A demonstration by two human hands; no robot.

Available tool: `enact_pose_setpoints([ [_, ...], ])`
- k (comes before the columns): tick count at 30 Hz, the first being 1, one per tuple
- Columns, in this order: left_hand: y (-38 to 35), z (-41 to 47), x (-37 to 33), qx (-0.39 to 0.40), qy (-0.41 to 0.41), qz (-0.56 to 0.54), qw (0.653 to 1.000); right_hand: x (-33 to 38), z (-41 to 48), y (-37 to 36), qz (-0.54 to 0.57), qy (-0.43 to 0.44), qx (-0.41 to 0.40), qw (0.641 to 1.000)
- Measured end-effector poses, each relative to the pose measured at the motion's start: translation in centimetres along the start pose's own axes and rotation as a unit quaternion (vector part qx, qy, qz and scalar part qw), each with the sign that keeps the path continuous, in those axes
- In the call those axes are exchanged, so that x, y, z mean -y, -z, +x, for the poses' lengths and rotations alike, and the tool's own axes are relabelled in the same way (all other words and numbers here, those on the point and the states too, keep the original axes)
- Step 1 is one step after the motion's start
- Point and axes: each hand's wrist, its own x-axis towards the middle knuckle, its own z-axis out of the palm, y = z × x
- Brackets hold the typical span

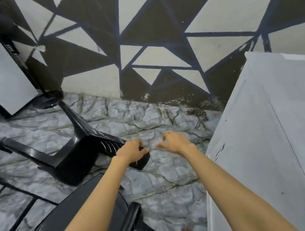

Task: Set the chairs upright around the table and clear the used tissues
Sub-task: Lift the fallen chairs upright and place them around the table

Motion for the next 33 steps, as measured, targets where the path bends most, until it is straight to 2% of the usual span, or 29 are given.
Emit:
enact_pose_setpoints([
  [10,3.5,15.7,-3.2,0.004,0.099,-0.07,0.993,-6.7,16.4,6.9,-0.078,0.072,0.058,0.993],
  [15,6.4,22.7,-4.0,-0.024,0.15,-0.097,0.984,-7.9,25.0,10.8,-0.112,0.128,0.073,0.983],
  [26,13.4,36.3,0.4,-0.093,0.242,-0.138,0.956,-2.6,44.3,14.9,-0.142,0.249,0.107,0.952],
  [33,17.2,40.5,4.8,-0.121,0.359,-0.196,0.904,3.7,55.0,17.2,-0.159,0.34,0.17,0.911],
])
